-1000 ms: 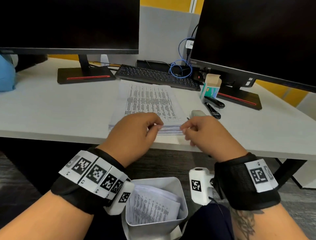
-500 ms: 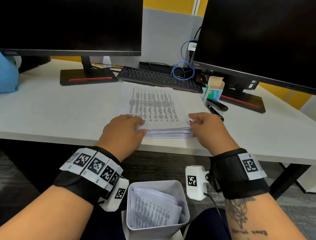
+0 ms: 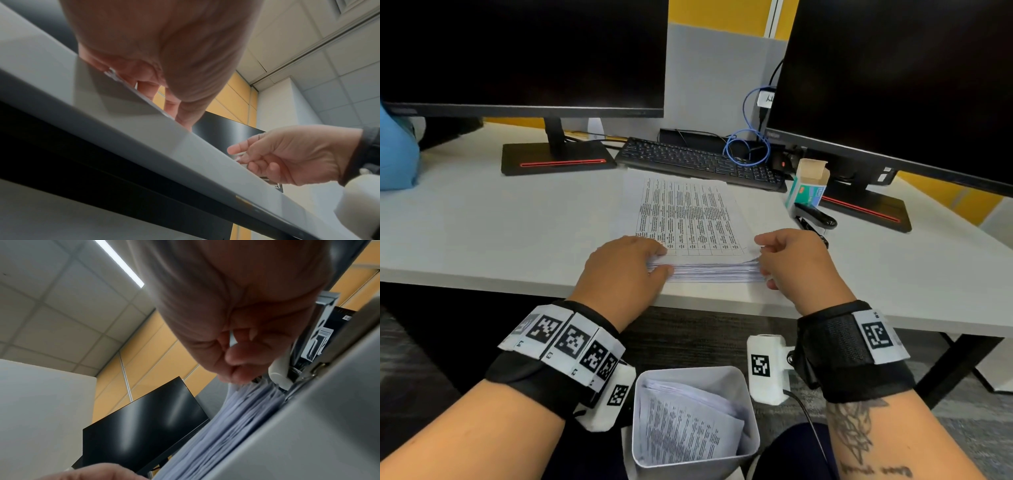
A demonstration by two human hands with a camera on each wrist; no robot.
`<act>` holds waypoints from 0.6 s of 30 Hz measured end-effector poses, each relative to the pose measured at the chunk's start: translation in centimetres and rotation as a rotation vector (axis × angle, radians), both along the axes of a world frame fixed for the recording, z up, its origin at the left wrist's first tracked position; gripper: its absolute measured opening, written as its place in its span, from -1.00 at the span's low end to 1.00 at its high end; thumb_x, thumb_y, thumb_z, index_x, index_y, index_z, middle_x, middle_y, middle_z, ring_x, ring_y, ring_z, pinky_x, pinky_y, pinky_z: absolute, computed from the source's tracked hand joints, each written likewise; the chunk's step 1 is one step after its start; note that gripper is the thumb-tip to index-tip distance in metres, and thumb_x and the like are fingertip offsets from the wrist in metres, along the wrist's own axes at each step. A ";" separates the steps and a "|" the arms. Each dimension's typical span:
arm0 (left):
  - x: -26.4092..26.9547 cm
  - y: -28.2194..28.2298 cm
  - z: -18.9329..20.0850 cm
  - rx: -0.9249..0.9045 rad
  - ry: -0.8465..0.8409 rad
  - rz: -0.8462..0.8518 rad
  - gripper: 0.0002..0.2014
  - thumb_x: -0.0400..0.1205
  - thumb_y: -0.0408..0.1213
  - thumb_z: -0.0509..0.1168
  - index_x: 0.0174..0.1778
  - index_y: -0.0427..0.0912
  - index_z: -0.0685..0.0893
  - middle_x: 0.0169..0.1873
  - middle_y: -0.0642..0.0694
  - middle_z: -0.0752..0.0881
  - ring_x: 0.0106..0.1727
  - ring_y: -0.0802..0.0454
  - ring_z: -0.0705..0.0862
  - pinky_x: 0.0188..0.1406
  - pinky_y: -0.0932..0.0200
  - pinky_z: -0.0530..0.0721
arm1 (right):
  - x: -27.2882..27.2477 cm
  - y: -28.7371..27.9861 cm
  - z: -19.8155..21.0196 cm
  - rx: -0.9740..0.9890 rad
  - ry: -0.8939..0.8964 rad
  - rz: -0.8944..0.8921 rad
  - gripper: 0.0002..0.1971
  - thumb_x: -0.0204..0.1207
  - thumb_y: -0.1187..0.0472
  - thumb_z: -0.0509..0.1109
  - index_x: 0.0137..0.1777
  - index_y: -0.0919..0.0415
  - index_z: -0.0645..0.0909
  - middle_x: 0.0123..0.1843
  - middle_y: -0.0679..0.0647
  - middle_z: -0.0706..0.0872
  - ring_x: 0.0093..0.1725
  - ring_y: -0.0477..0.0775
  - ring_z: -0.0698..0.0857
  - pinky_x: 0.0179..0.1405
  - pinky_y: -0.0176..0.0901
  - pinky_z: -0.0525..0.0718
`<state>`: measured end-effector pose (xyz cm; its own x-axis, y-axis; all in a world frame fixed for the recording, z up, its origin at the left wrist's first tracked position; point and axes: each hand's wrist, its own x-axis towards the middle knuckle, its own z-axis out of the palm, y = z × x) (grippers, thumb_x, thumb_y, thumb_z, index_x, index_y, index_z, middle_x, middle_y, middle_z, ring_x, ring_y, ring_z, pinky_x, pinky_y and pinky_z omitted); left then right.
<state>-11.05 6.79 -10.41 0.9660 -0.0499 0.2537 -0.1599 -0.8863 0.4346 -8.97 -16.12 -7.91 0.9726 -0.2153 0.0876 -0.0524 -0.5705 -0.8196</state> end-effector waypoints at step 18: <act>-2.5 -1.2 3.1 0.322 -0.218 0.034 -0.79 0.68 -0.15 0.20 0.12 0.13 0.72 0.12 0.01 0.74 0.50 -0.14 0.47 0.61 -0.40 -0.13 | -3.6 -2.8 4.2 0.032 -0.024 0.170 -0.93 0.55 0.21 0.45 -0.10 0.02 0.74 -0.14 0.10 0.84 -0.25 0.09 0.77 0.02 0.28 0.75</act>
<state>-13.54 5.62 -7.32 0.8938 -0.1296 0.4293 -0.1860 -0.9782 0.0921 -12.56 -18.92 -3.75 0.9930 -0.0510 0.1068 0.0622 -0.5428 -0.8375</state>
